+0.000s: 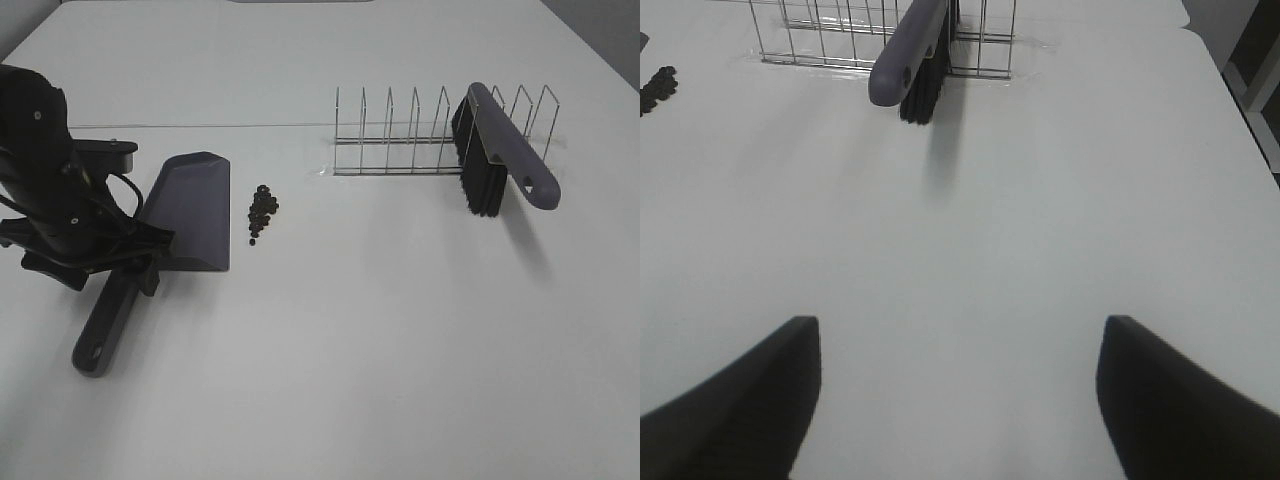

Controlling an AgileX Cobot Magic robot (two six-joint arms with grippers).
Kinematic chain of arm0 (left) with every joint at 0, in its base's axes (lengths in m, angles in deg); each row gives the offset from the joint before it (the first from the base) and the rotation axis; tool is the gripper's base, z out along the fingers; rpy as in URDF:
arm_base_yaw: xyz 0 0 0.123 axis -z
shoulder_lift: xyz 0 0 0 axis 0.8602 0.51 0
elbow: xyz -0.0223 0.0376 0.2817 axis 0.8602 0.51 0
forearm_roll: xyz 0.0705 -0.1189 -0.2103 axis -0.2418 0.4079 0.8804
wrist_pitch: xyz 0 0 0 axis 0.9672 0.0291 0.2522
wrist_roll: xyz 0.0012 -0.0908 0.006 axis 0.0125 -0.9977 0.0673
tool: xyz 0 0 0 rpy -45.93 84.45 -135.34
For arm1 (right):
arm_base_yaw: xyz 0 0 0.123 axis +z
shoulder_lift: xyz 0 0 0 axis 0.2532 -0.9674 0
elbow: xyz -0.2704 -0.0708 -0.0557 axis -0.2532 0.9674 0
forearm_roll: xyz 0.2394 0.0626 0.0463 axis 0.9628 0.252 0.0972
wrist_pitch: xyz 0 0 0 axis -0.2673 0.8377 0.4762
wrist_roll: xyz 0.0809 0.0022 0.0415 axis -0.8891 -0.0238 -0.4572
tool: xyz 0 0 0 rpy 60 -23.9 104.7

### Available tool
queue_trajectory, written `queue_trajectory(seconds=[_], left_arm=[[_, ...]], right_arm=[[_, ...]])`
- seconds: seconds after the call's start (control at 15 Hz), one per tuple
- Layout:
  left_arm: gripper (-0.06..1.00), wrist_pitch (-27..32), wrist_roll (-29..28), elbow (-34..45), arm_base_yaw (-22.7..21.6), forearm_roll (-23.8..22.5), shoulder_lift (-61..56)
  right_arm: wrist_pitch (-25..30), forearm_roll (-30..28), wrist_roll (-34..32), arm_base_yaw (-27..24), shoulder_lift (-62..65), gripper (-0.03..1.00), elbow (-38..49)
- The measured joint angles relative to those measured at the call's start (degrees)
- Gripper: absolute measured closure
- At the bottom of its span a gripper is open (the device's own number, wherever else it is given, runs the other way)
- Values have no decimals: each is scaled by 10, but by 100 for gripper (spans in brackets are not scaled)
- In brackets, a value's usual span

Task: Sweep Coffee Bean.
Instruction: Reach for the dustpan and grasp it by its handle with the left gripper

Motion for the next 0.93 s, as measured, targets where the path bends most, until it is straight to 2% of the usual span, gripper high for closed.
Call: queue_trajectory(seconds=[0.4, 0.67, 0.8, 0.93], left_arm=[[21, -74, -2, -2, 0, 0, 49], [22, -77, -2, -9, 0, 0, 57], [32, -77, -2, -9, -1, -6, 58], [54, -73, -2, -9, -1, -6, 58]], right_arm=[[0, 0, 0, 0, 0, 24, 0], [0, 0, 0, 0, 0, 24, 0], [0, 0, 0, 0, 0, 24, 0], [0, 0, 0, 0, 0, 24, 0]])
